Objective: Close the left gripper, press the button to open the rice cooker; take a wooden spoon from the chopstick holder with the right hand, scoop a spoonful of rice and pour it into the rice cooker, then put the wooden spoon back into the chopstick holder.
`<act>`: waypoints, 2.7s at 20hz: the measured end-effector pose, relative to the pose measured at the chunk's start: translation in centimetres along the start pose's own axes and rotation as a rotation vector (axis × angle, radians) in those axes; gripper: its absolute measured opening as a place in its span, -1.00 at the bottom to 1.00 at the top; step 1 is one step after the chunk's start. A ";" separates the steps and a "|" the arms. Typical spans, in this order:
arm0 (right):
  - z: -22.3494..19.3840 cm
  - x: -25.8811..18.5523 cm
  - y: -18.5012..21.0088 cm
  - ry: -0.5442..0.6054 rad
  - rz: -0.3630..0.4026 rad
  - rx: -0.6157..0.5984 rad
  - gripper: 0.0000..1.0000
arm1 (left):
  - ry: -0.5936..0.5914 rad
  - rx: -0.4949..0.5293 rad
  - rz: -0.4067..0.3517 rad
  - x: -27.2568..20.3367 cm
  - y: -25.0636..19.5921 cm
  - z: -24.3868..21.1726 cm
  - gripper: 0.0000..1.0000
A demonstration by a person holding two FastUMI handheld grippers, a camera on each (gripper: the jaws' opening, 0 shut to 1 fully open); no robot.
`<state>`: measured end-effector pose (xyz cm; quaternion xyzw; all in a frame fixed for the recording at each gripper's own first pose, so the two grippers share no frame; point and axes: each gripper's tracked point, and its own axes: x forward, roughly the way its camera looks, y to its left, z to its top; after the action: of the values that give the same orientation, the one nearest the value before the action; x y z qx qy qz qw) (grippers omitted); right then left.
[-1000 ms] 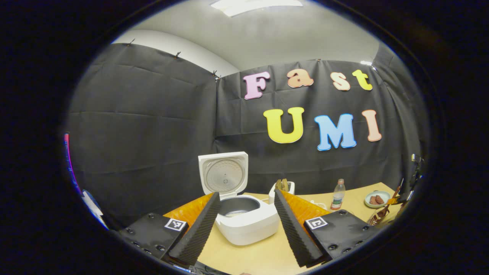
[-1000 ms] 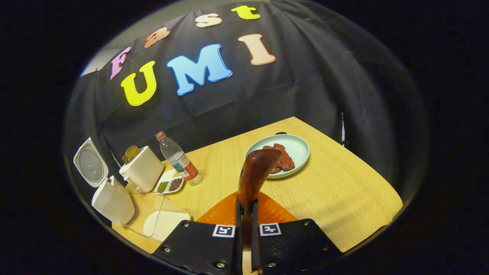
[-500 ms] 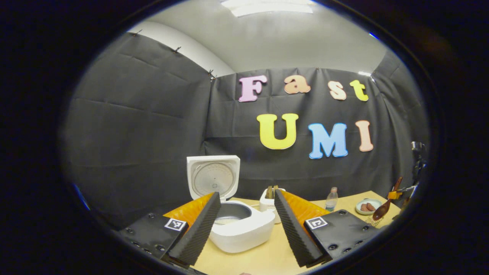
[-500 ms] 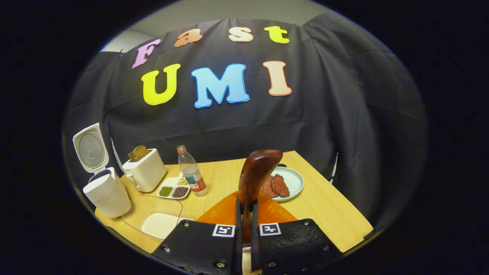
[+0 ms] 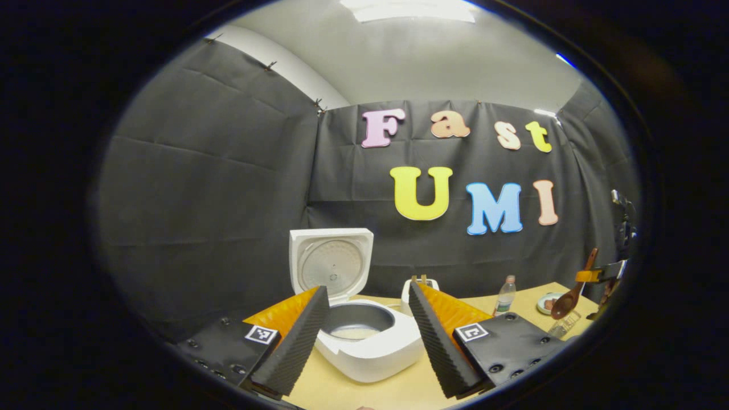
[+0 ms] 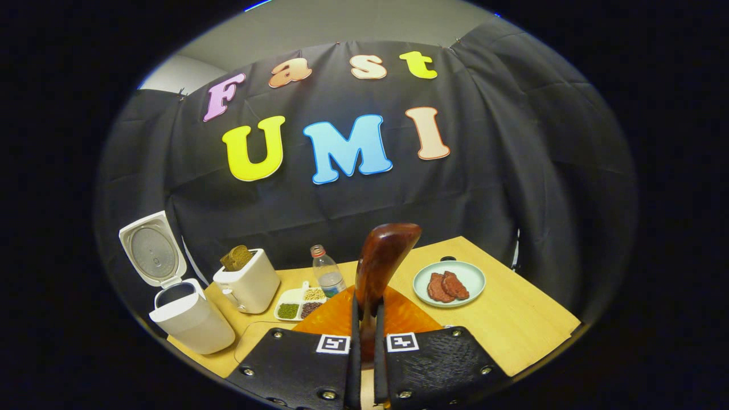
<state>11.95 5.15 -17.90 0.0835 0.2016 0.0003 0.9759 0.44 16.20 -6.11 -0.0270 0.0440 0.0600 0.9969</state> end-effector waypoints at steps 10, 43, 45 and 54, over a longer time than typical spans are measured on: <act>-7.3 4.4 7.3 0.048 0.018 -0.166 -0.82 | 0.028 0.044 0.058 -0.9 7.1 -1.1 0.96; -10.5 4.6 10.2 0.373 0.102 0.820 -0.82 | 0.030 0.077 0.142 -3.5 10.2 -1.5 0.94; -8.8 4.5 11.4 0.370 0.145 0.871 -0.82 | 0.029 0.065 0.139 -3.4 10.1 -1.7 0.99; -3.1 4.3 19.5 0.364 0.338 0.930 -0.82 | 0.044 0.005 0.203 -3.9 13.7 -3.3 0.95</act>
<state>15.28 25.07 -19.22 0.5376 0.3305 0.0826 0.7714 -5.36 29.11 -9.73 -0.0212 0.0686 0.1601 0.9845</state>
